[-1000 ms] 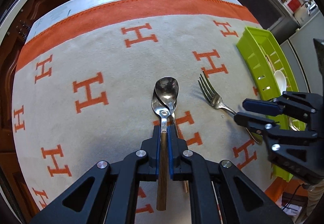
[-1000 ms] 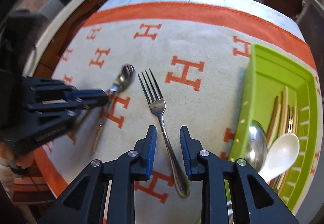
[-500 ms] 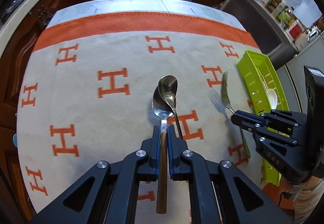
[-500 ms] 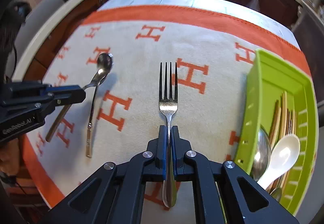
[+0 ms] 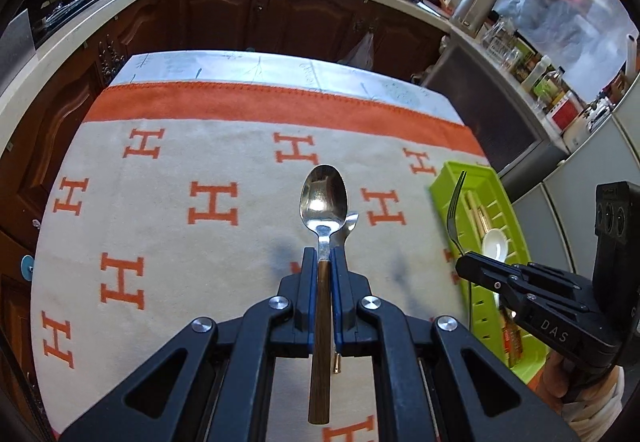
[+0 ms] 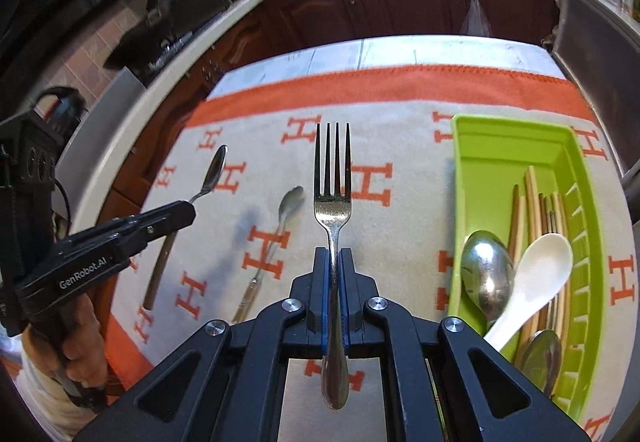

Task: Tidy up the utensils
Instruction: 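Carry the spoon and fork into the green tray and open both tools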

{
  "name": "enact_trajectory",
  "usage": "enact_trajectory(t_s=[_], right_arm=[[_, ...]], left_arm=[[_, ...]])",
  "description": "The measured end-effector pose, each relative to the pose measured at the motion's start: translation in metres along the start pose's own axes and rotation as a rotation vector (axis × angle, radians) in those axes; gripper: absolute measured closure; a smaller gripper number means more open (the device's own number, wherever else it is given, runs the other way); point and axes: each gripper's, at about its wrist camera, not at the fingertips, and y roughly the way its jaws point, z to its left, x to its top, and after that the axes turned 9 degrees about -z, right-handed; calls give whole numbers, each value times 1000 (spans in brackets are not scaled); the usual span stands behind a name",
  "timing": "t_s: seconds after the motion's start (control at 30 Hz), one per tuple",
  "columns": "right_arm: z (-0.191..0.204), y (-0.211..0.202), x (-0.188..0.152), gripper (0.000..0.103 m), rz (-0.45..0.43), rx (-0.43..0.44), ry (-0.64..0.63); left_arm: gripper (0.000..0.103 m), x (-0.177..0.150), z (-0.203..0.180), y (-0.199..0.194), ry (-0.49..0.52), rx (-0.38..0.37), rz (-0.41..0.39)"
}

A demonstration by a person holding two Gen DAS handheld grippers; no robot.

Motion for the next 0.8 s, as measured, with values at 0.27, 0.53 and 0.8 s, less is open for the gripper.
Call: enact_trajectory(t_s=[0.27, 0.53, 0.8], right_arm=[[-27, -43, 4, 99, -38, 12, 99], [-87, -82, -8, 99, -28, -112, 160], [-138, -93, -50, 99, 30, -189, 201]], left_arm=[[99, 4, -45, -18, 30, -86, -13], [99, -4, -116, -2, 43, -172, 45], [99, -20, -169, 45, 72, -169, 122]])
